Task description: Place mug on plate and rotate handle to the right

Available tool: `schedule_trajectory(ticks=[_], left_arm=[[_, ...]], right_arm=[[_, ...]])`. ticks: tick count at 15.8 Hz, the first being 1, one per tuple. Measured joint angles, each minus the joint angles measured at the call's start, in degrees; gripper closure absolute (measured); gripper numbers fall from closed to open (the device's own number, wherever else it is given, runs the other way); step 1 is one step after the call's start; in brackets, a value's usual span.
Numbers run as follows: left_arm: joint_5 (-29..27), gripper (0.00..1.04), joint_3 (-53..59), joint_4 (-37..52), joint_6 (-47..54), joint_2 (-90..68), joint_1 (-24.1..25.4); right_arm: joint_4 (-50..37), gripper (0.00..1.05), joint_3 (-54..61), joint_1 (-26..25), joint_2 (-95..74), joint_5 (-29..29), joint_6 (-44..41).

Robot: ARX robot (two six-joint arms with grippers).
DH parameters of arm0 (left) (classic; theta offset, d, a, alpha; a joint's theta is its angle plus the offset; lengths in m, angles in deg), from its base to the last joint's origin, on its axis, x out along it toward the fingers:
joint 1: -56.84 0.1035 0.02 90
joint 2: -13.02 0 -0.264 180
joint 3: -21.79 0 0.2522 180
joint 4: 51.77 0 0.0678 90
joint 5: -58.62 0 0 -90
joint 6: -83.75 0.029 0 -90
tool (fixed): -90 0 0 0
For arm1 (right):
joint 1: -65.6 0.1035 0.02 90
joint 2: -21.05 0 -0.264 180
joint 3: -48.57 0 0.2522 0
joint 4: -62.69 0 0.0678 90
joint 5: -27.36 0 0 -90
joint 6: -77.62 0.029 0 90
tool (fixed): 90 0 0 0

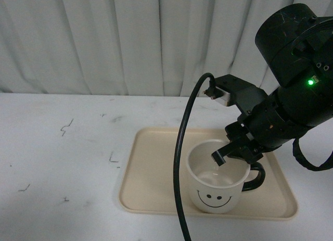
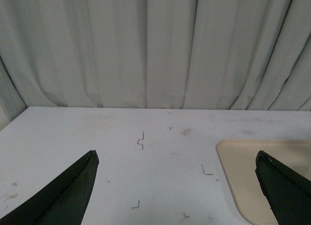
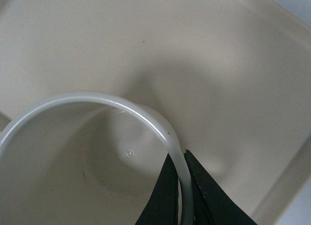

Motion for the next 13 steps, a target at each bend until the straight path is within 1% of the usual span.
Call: schedule_trajectory(ticks=[3, 4, 5, 7, 8, 9, 10, 11, 12, 13], left_arm=[[0.00, 0.07, 0.00, 0.00, 0.00, 0.00, 0.00], [0.00, 0.07, 0.00, 0.00, 0.00, 0.00, 0.00], [0.00, 0.07, 0.00, 0.00, 0.00, 0.00, 0.00], [0.00, 0.07, 0.00, 0.00, 0.02, 0.00, 0.00], [0.00, 0.07, 0.00, 0.00, 0.00, 0.00, 0.00], [0.00, 0.07, 0.00, -0.02, 0.02, 0.00, 0.00], [0.00, 0.07, 0.00, 0.00, 0.00, 0.00, 0.00], [0.00, 0.07, 0.00, 0.02, 0.00, 0.00, 0.00], [0.09, 0.07, 0.00, 0.09, 0.02, 0.00, -0.02], [-0.04, 0.07, 0.00, -0.04, 0.00, 0.00, 0.00]], right_arm=[[0.17, 1.02, -0.55, -0.76, -0.02, -0.87, -0.90], [-0.11, 0.95, -0.55, -0.83, -0.02, -1.31, -1.05], [-0.72, 0.82, -0.55, -1.22, -0.02, -1.27, -1.07], [-2.34, 0.60, -0.57, -2.56, 0.31, -0.39, -0.96], [-5.53, 0.50, -0.35, -4.24, 1.40, 1.53, -0.13], [-12.22, 0.37, 1.14, -6.45, 4.35, 2.84, 2.12], [-14.43, 0.26, 1.27, -7.34, 6.80, 2.99, 3.34], [-32.92, 0.29, 6.16, -7.19, 7.80, -4.02, 6.12], [-48.33, 0.40, 13.81, -6.88, 9.03, -11.91, 9.79], [-61.42, 0.53, 24.35, -6.73, 10.34, -16.70, 11.93]])
